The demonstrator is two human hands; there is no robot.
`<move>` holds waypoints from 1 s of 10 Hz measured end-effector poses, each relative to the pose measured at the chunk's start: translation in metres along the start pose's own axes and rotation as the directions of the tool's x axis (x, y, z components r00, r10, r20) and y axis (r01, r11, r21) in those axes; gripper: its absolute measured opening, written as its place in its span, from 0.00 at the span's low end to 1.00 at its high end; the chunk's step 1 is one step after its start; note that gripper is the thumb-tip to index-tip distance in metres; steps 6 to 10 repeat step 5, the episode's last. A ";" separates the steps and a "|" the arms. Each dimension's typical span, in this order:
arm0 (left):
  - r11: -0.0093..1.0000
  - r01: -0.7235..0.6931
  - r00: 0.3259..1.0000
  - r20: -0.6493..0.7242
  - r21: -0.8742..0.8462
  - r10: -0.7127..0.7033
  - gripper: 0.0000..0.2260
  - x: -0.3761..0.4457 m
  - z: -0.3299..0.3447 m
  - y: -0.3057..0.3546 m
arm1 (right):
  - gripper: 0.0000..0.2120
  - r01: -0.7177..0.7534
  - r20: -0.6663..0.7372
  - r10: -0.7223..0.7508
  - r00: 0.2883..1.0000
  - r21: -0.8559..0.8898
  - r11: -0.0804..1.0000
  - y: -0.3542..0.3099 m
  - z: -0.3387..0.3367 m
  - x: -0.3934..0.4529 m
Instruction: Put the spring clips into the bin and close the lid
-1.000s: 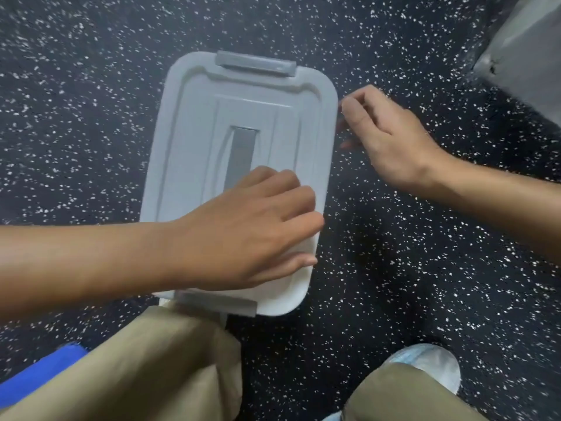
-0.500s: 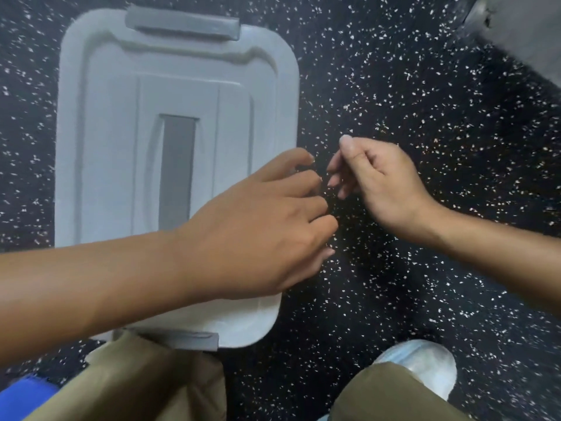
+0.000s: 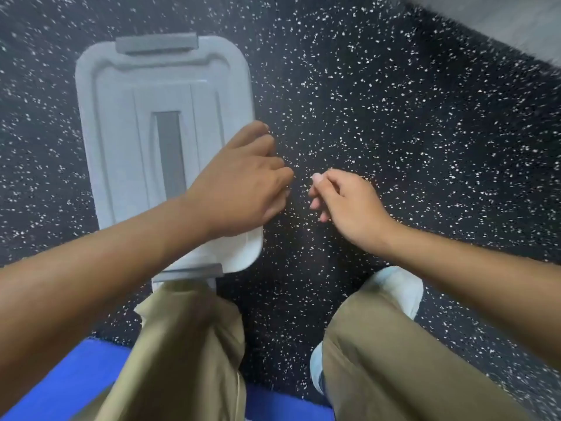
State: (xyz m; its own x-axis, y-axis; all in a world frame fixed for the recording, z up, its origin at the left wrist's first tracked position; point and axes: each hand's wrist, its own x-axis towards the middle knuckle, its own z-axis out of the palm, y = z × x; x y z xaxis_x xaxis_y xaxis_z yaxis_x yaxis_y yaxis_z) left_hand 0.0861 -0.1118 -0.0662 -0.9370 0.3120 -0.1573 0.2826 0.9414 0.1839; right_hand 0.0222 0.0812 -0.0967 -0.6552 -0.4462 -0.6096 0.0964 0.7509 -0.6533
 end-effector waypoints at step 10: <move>0.921 0.323 0.885 0.415 -0.219 -0.212 0.15 -0.019 -0.116 0.089 | 0.18 -0.155 0.046 0.176 0.983 -0.292 0.944 -0.059 -0.105 -0.139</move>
